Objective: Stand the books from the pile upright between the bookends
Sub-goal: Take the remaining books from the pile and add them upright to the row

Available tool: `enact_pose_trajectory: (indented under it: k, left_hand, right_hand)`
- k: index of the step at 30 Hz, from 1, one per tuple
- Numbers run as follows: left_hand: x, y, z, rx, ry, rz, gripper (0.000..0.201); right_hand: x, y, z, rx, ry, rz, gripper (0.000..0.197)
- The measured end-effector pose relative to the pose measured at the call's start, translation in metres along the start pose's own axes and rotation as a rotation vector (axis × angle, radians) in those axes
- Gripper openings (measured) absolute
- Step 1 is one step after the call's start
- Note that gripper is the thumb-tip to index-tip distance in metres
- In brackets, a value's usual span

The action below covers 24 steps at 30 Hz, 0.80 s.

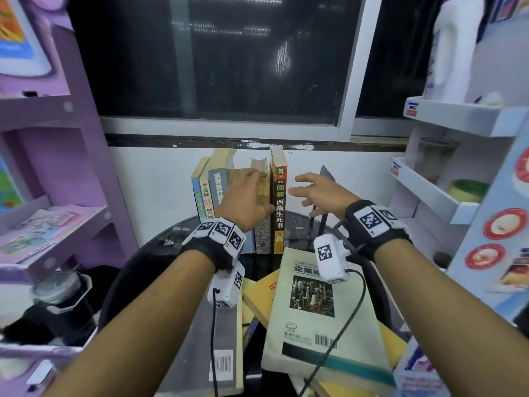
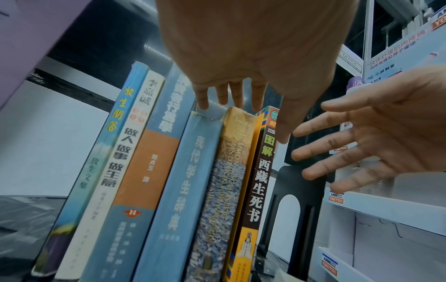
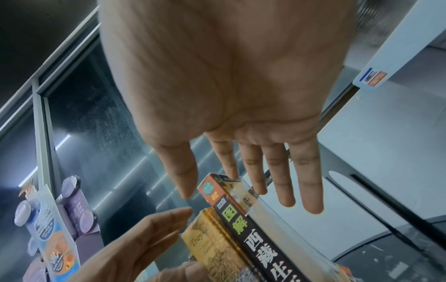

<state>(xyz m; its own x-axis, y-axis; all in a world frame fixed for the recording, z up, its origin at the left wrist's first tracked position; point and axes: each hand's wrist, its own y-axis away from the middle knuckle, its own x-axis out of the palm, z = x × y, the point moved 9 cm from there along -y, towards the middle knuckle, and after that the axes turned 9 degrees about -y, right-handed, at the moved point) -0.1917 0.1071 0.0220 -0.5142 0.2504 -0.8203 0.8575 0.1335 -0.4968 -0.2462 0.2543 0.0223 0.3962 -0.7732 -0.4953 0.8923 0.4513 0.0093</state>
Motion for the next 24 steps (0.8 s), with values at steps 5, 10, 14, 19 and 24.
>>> enact_pose_trajectory:
  k: [5, 10, 14, 19, 24]
  left_hand:
    - [0.002, 0.022, -0.010, -0.061, 0.083, 0.063, 0.071]
    - [0.016, 0.043, -0.023, -0.095, 0.117, 0.161, 0.072]
    - [0.031, 0.063, -0.035, -0.107, 0.165, 0.278, 0.072]
    - [0.050, 0.086, -0.039, -0.152, 0.192, 0.406, 0.070]
    - [0.070, 0.105, -0.036, -0.229, 0.232, 0.526, 0.071]
  right_hand:
    - [-0.006, 0.036, -0.021, 0.065, 0.132, 0.059, 0.051]
    - [-0.006, 0.073, -0.047, 0.139, 0.217, 0.102, 0.047]
    - [-0.007, 0.099, -0.063, 0.179, 0.273, 0.115, 0.041]
    - [-0.006, 0.122, -0.081, 0.222, 0.312, 0.123, 0.053]
    - [0.001, 0.139, -0.095, 0.280, 0.315, 0.132, 0.052]
